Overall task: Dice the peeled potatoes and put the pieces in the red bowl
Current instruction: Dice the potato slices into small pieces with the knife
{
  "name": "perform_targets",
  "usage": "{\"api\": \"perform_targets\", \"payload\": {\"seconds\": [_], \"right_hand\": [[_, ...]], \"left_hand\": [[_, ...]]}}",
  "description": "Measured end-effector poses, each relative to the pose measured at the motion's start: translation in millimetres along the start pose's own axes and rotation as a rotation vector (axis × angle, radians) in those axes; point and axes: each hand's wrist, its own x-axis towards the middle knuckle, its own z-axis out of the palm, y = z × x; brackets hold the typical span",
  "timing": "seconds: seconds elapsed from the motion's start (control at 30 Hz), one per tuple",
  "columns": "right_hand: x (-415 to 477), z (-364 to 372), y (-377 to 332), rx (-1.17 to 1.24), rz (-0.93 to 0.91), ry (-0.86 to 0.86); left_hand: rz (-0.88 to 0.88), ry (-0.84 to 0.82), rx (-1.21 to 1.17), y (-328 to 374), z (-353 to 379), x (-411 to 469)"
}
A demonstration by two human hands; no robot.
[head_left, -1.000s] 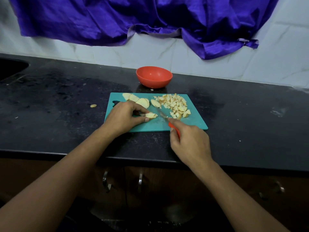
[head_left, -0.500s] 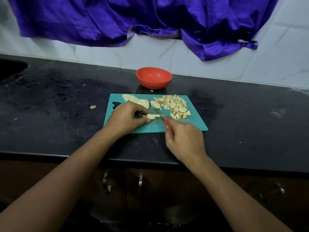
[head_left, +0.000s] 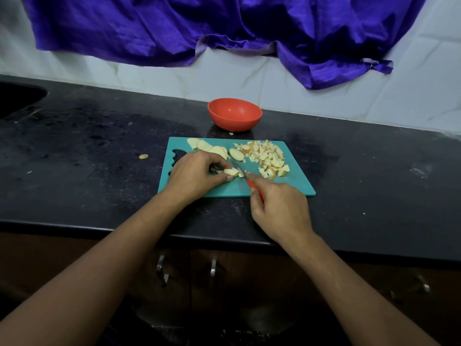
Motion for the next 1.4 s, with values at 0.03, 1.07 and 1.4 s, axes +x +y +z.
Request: {"api": "perform_targets", "payload": {"seconds": [0.03,1.07,1.4], "right_hand": [[0,0,0,-0.002,-0.005,-0.01],[16,11,35,0.487,0.279,0.149],[15,10,35,0.495,0.285,0.134]], "left_hand": [[0.001,0.006,-0.001,0,1,0],[0.106,-0.346,0.191,38,-13,41],[-0.017,-0.416,0.36,59,0,58]]}}
